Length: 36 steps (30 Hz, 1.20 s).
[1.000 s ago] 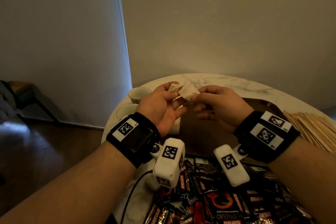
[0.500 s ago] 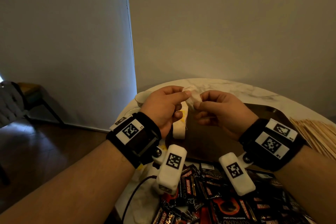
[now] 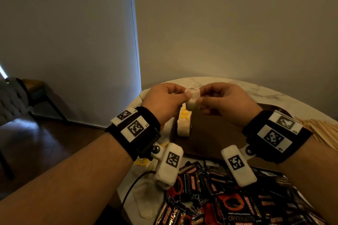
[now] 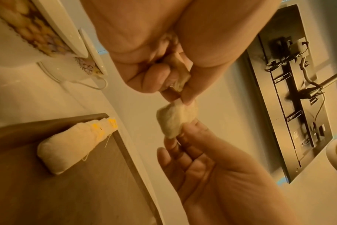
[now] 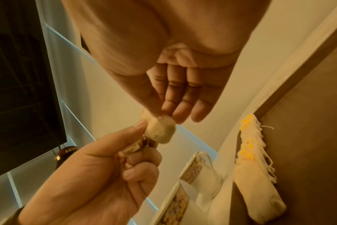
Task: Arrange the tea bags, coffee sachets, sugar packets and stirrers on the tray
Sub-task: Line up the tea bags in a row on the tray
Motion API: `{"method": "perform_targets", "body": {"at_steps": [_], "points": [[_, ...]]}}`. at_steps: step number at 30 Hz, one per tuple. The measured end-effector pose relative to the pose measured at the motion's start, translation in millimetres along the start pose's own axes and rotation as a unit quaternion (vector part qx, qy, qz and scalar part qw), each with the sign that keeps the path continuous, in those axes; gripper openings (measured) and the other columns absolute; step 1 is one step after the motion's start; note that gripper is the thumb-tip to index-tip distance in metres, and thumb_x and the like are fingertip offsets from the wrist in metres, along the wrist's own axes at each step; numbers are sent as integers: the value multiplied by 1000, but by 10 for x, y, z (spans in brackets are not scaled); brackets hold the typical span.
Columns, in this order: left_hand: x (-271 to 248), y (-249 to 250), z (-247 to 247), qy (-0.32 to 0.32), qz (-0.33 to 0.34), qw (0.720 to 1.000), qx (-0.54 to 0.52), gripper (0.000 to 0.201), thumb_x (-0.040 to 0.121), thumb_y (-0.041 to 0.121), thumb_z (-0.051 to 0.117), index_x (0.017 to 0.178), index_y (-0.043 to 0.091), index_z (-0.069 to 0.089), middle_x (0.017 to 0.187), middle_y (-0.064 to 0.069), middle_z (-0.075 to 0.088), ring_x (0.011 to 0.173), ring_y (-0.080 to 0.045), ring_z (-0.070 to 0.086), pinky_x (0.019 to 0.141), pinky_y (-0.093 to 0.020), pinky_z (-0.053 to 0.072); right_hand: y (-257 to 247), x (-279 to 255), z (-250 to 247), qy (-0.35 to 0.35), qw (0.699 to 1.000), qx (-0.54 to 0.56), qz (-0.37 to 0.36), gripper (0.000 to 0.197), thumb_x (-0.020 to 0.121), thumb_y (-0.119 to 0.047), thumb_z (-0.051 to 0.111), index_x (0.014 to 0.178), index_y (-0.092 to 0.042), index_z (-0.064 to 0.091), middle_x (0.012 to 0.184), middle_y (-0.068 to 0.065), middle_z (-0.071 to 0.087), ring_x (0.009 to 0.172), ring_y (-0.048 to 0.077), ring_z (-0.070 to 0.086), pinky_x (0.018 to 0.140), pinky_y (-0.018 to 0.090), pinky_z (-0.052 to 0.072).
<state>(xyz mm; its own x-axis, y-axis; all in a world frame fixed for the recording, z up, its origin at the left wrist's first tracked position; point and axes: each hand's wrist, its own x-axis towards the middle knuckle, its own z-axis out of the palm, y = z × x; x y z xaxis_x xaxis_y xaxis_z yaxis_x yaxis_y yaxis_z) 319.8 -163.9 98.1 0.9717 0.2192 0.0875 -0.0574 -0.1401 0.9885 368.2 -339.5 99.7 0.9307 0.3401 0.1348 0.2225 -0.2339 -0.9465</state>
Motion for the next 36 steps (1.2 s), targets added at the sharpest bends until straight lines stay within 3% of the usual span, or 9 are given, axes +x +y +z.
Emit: {"method": "perform_targets", "body": {"at_steps": [3,5,8,12,16,21,25,32,36], "points": [[-25,0,-29,0,-20,1000,22,9,92,9,73,101,8,73,66,5,58,47,1,53,49,-18,44,75,14,39,-5,999,-4,33,15,86,-2,77,98,-11,73,92,16,76,76,23,73,83,44,63],[-26,-13,-45,12,-31,999,31,15,89,4,72,103,10,72,73,1,58,60,-9,55,60,-26,47,133,28,71,0,998,20,62,17,85,1,77,99,-7,71,91,19,75,72,23,72,75,40,64],[-7,-38,-62,27,-51,997,48,26,86,-2,68,107,13,69,80,-3,58,68,-19,54,71,-36,51,257,45,124,-27,987,28,157,19,85,3,75,100,-7,69,92,13,74,77,22,72,69,35,61],[-10,-67,-47,15,-58,994,94,32,85,-6,66,105,19,67,84,-3,60,72,-20,61,85,-45,60,445,62,193,-78,966,3,246,15,85,2,74,94,-9,67,90,12,73,84,27,72,79,40,62],[5,-71,-42,12,-72,992,99,28,90,-8,60,95,20,65,82,-5,61,78,-22,67,90,-48,61,557,69,277,-89,959,39,268,17,85,7,72,87,-8,65,85,14,72,79,28,72,75,38,60],[43,-73,-22,-1,-102,992,70,29,91,-12,57,92,17,64,92,-10,65,90,-30,72,92,-47,61,608,84,326,-85,949,11,304,13,86,2,74,95,-6,69,89,15,75,81,26,73,77,38,61],[62,-133,-2,-20,-111,991,76,27,91,-11,57,97,15,65,97,-9,63,102,-31,72,92,-49,61,553,113,286,-84,952,-36,293,18,85,-5,78,103,-5,74,97,14,78,93,27,76,89,44,61],[29,-202,13,-28,-117,983,141,25,92,0,55,88,23,66,104,-11,70,106,-29,69,97,-48,58,574,64,282,-82,948,-25,305,14,81,0,79,93,-5,81,97,16,78,101,33,74,96,49,58],[26,-231,21,-33,-119,978,167,27,90,0,53,85,22,66,103,-12,71,106,-31,68,96,-48,58,563,42,315,-84,949,17,304,15,87,2,71,100,-1,78,97,19,78,99,32,75,97,50,57]]}}
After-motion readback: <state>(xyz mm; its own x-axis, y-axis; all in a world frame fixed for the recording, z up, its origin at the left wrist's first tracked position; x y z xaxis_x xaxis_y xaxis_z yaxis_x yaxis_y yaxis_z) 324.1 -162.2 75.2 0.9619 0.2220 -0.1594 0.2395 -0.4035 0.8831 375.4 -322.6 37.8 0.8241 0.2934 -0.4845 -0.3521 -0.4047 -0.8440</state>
